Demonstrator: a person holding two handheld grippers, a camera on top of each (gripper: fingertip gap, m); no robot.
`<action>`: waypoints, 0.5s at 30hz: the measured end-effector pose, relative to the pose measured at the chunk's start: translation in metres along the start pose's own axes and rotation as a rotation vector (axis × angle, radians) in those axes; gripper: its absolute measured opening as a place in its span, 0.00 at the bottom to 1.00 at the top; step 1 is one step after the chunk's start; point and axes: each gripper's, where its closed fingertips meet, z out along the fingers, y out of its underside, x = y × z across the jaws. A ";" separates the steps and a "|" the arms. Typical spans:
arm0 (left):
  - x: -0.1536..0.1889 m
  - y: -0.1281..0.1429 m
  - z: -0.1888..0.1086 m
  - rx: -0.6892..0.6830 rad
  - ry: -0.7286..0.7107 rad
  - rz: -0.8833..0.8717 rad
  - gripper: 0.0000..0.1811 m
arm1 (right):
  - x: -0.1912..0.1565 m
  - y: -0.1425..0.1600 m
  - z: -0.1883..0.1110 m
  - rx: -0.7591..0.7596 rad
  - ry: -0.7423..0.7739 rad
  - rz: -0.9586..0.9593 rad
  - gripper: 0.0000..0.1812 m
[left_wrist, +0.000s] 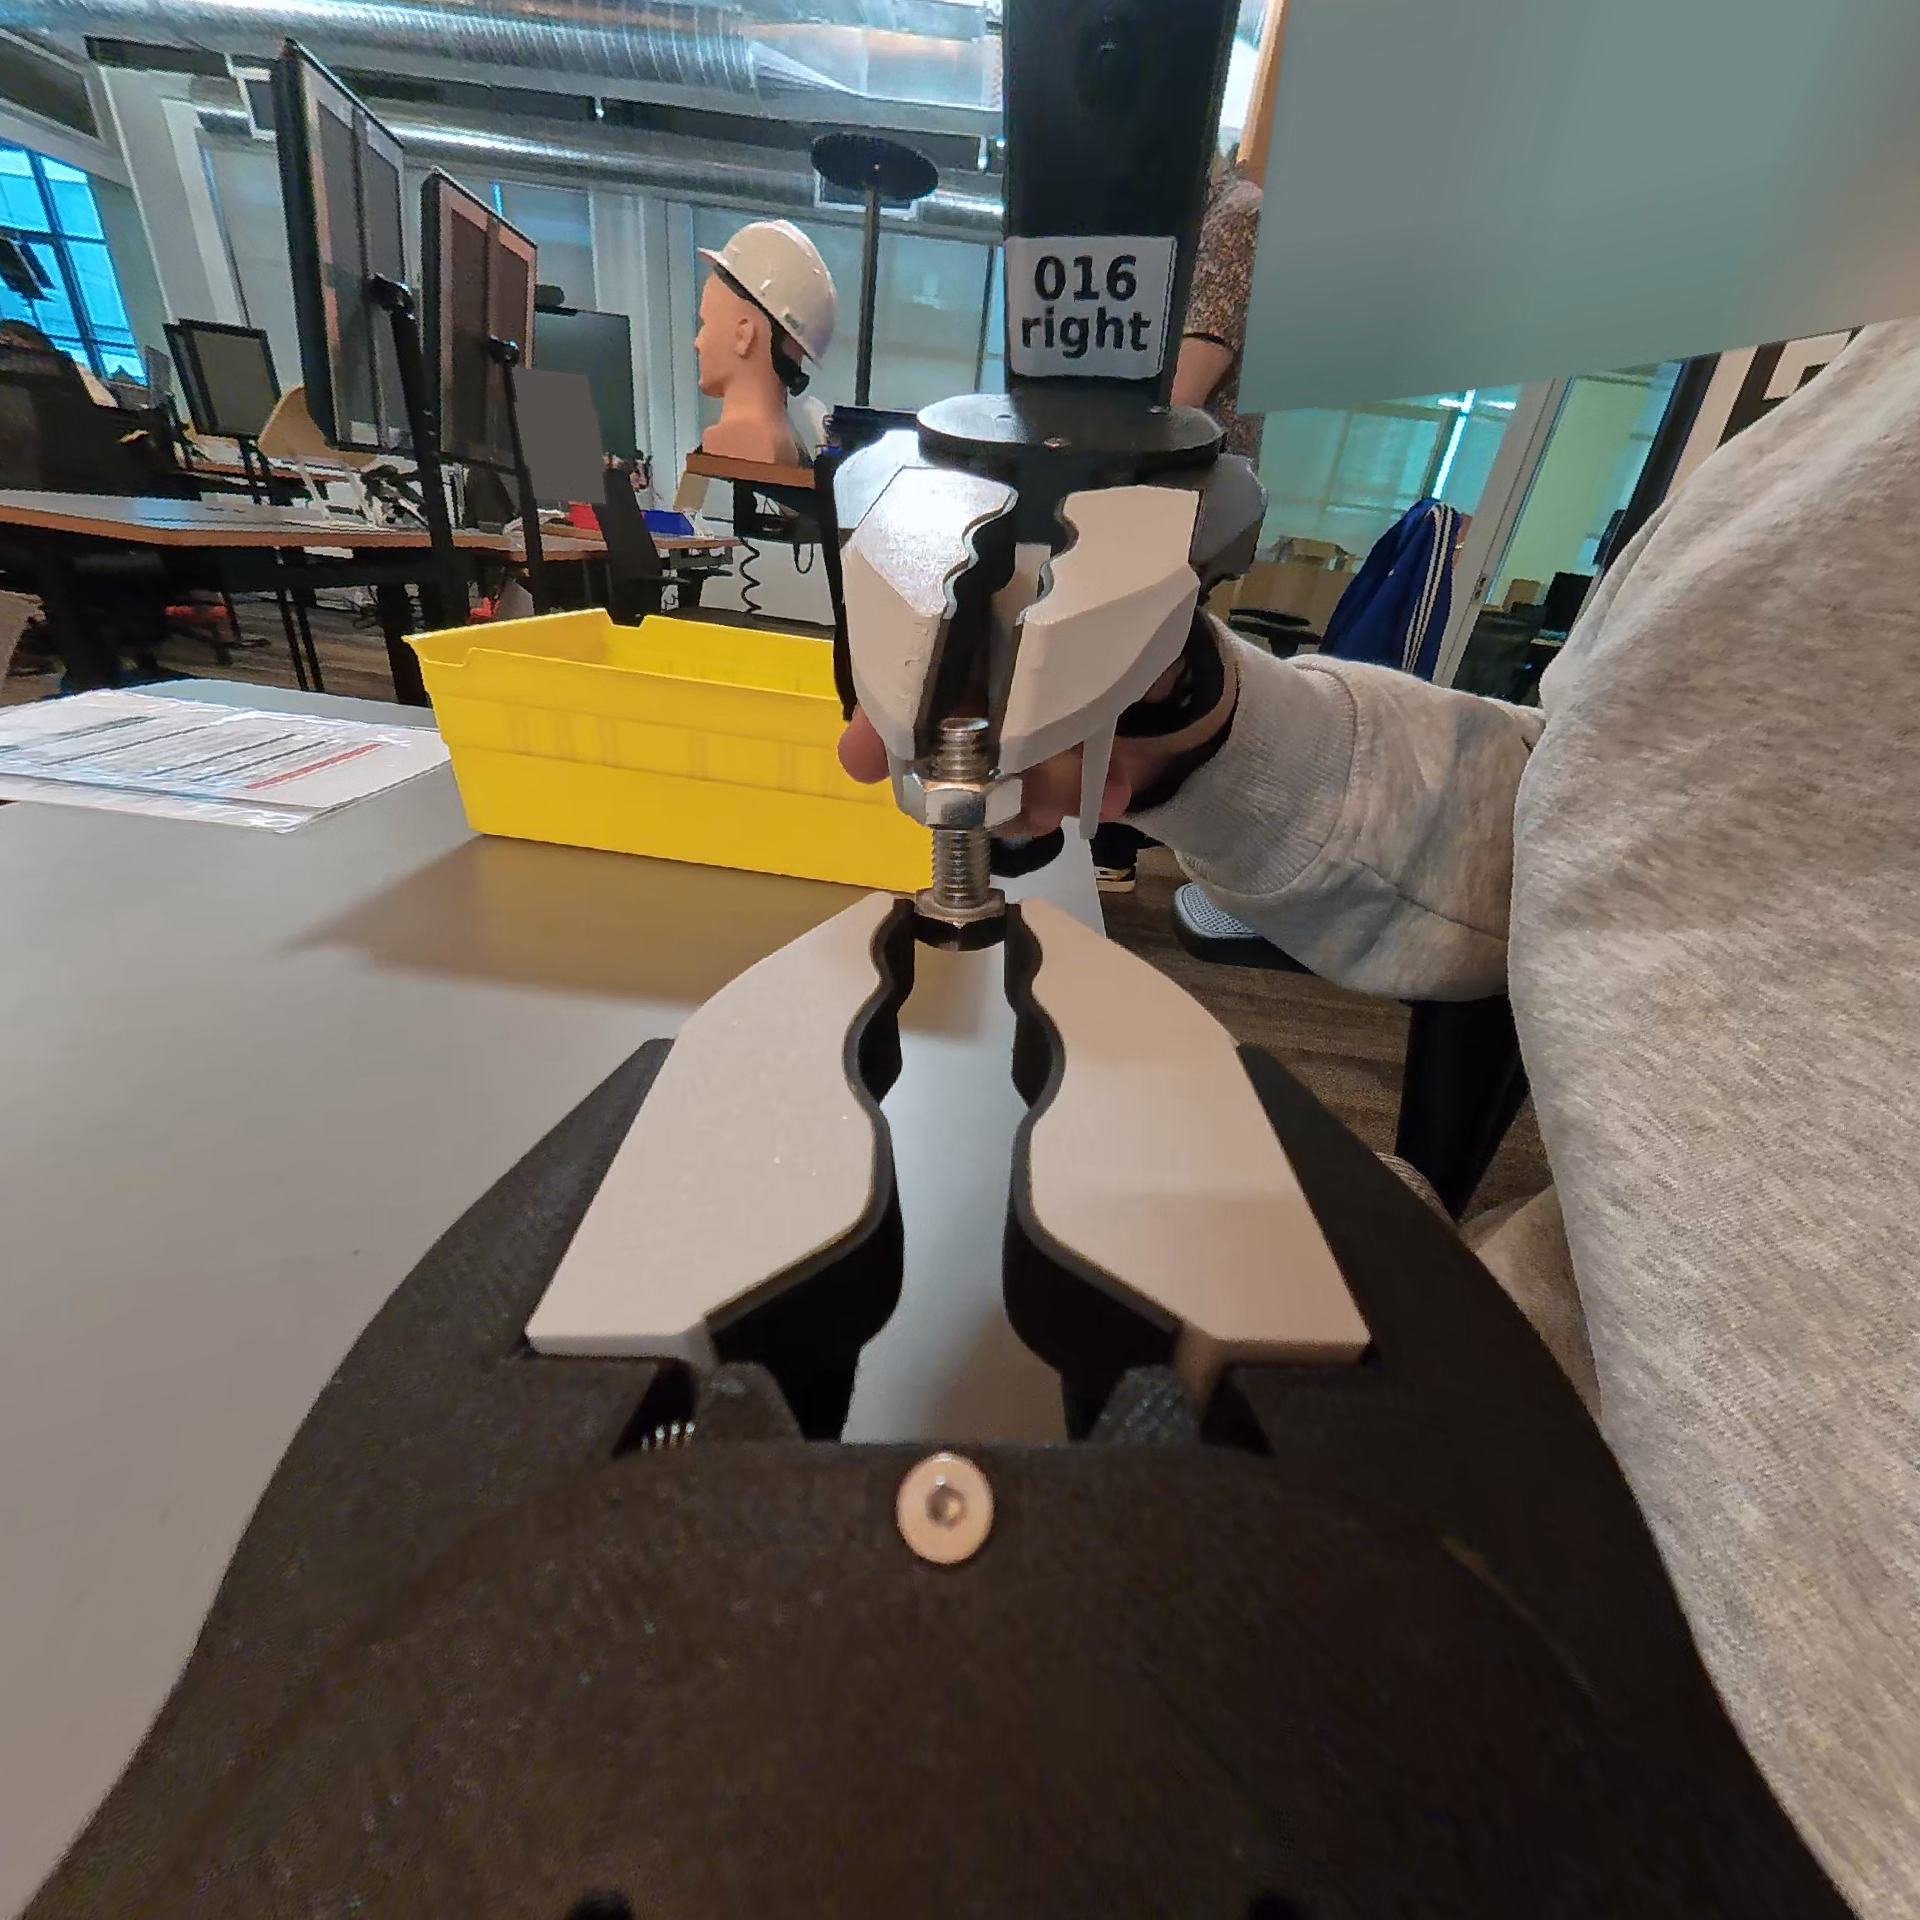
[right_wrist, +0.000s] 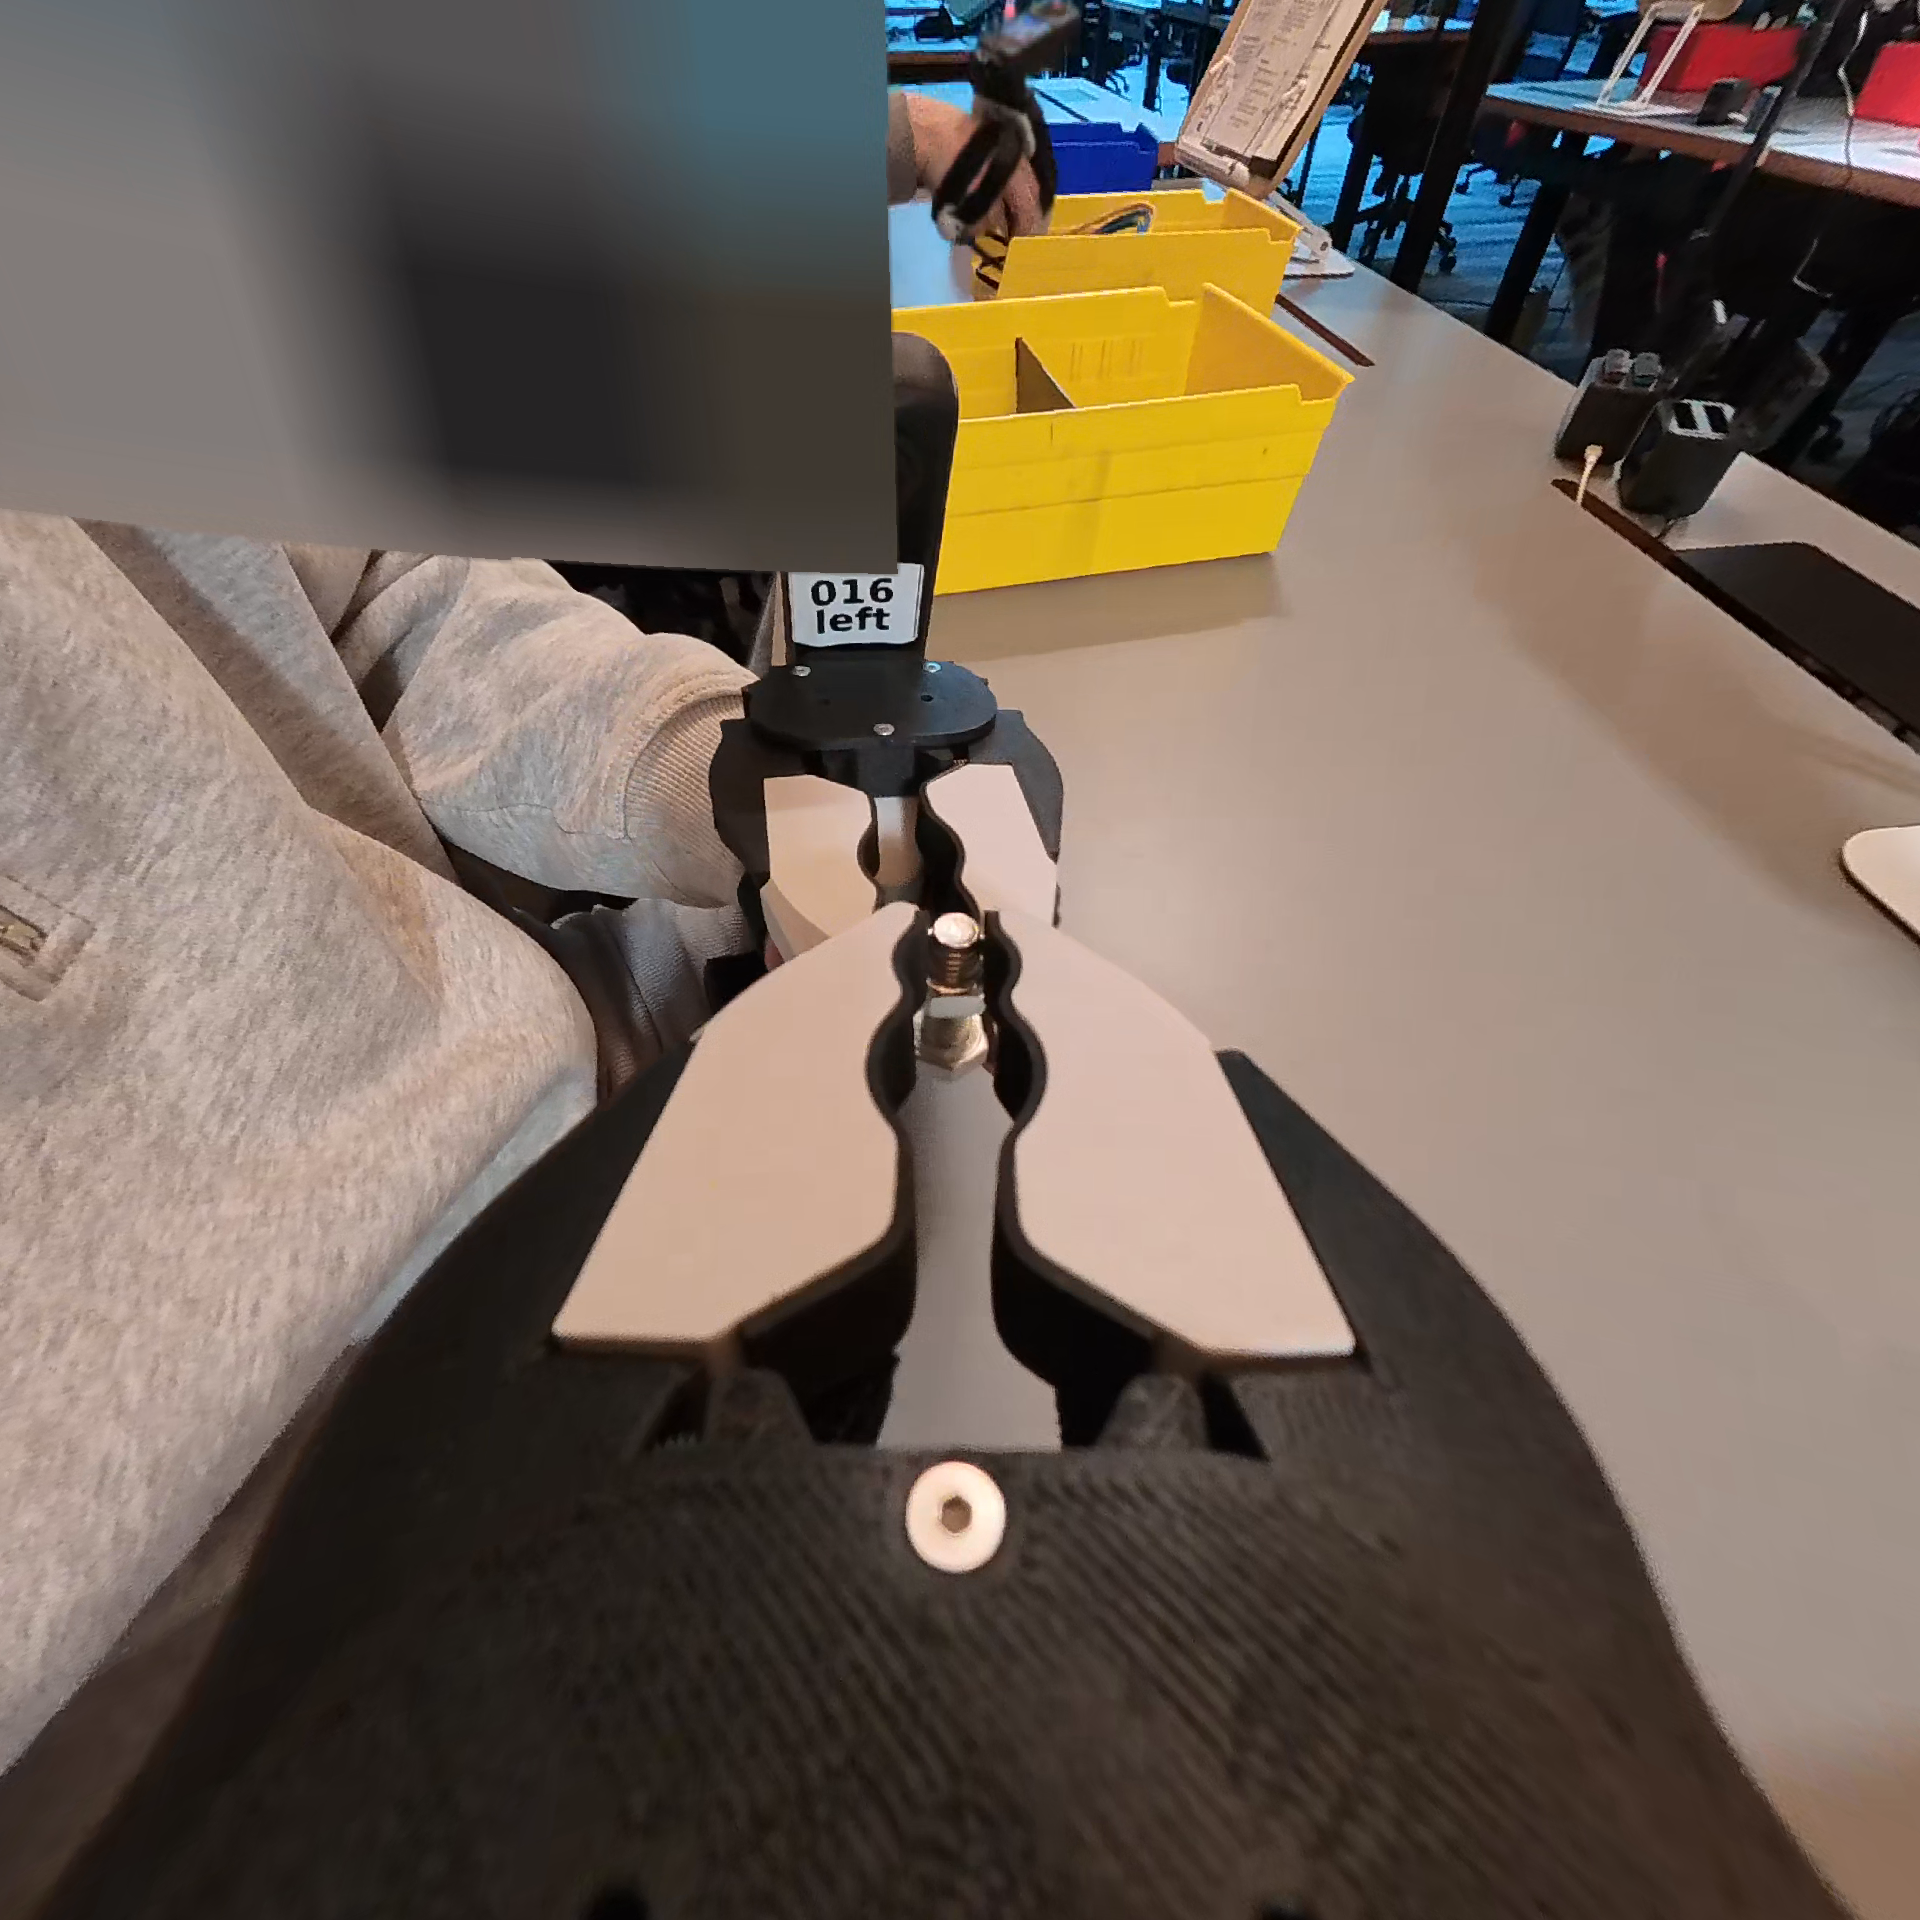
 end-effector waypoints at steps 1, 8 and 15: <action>0.000 0.000 0.000 0.001 0.000 -0.001 0.09 | 0.000 0.000 0.000 0.006 -0.003 0.003 0.05; -0.001 -0.001 -0.001 0.009 0.000 -0.014 0.09 | 0.001 -0.002 0.000 0.035 -0.005 0.015 0.05; -0.002 -0.003 -0.001 0.020 -0.001 -0.024 0.09 | 0.002 -0.006 0.001 0.085 -0.002 0.013 0.08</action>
